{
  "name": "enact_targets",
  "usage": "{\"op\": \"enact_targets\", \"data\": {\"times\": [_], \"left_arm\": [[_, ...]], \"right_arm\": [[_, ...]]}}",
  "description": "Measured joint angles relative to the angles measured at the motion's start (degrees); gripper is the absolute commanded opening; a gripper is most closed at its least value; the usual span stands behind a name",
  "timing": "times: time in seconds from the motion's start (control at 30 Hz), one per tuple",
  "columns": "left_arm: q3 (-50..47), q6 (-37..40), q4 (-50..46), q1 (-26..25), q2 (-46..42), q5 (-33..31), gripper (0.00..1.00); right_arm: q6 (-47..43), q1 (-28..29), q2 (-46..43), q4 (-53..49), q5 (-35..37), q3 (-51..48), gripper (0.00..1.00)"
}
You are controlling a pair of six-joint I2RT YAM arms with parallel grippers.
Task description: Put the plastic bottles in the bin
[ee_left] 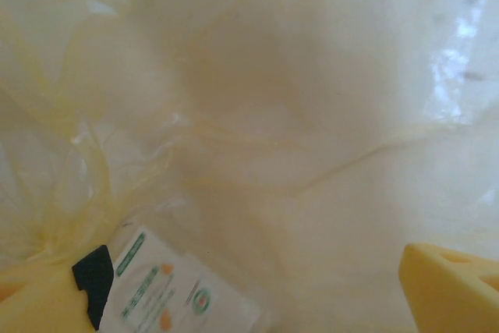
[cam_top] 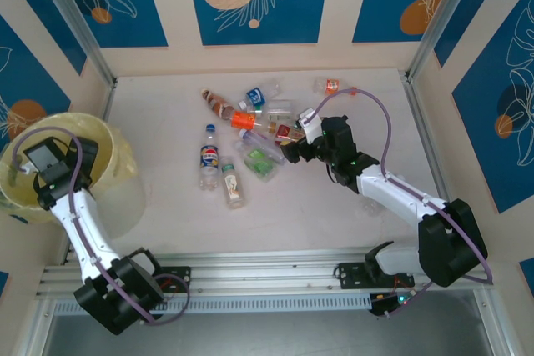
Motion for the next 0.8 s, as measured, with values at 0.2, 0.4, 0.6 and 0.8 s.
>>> {"op": "enact_targets", "data": {"times": [0.2,0.4,0.6,0.8], "left_arm": [[6.8,1.5,-2.9,0.0,0.0,0.2,1.0],[17.4,4.7,-6.1,-0.6,-0.3,1.3,1.0],[28.8,11.1,-11.3,-18.9,0.4,-4.8,1.0],[36.6,16.0,-13.7,-43.3,7.0,-15.8,1.0]], "right_arm": [[0.3,-0.1,-0.1,0.2,0.0,0.0,0.99],[2.7,-2.0,-3.3,2.2,-0.8,-2.3,0.99],[8.1,-5.9,-6.2,4.0,-3.1,-4.6,0.99],[16.3,-8.9,-6.3,3.5,-4.4,-4.6,0.99]]}}
